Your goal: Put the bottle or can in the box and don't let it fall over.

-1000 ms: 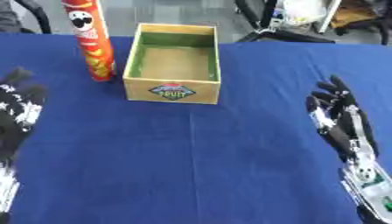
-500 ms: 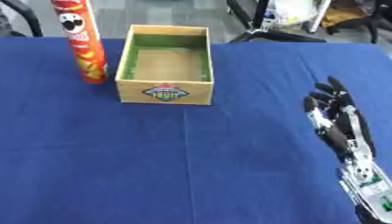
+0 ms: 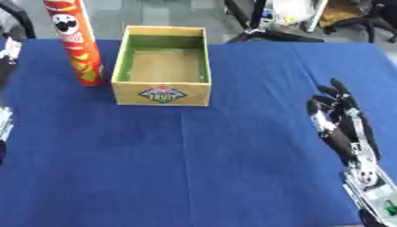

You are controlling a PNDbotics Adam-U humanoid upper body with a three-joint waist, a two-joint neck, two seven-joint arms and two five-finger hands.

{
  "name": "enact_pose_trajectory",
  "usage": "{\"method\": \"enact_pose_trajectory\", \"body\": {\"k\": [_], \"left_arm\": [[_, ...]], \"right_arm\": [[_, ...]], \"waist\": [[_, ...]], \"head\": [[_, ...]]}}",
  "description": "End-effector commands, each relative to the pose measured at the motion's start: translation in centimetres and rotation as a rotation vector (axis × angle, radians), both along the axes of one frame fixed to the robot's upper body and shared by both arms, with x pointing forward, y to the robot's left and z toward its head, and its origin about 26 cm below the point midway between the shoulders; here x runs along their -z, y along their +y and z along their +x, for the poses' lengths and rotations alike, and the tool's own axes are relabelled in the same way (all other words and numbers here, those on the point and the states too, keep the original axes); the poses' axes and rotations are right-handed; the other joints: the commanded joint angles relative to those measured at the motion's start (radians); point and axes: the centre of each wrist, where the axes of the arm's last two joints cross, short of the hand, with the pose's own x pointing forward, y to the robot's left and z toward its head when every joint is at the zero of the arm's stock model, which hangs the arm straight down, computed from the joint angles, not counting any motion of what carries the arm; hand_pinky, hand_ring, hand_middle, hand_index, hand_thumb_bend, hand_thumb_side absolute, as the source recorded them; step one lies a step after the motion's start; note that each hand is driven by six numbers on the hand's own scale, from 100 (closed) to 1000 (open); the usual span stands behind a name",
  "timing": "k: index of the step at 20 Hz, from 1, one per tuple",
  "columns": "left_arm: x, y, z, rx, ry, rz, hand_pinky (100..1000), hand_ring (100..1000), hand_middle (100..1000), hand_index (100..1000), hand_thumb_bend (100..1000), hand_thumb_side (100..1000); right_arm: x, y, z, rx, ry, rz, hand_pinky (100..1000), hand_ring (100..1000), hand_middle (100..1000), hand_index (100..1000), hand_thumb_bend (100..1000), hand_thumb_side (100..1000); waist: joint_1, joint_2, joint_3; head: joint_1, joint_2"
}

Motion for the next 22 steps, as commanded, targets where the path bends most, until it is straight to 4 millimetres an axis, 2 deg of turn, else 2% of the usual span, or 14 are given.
{"method": "enact_pose_trajectory", "body": {"k": [1,15,22], "left_arm": [[-1.3,0.0,0.9,0.028,-0.012,0.01,854,877,915,970,780,638],[-3.1,-2.0,4.1,0.093,-0.014,0.005,845,862,906,970,788,666],[-3.6,-2.6,4.6,0.105,-0.02,0.03,843,858,903,970,770,650]], "right_arm": [[-0.7,-0.2,0.2,-0.006,-0.02,-0.01,835,819,836,1000,354,503],[-0.8,0.4,0.3,-0.028,-0.015,-0.008,834,818,835,1000,357,504],[-0.8,0.5,0.3,-0.033,-0.015,-0.007,833,818,834,1000,361,502]], "waist": [[0.002,-0.015,-0.004],[-0.007,-0.004,-0.027],[-0.003,0.001,-0.044]], "head": [[0.001,-0.01],[0.018,-0.015],[0.056,-0.019]]}}
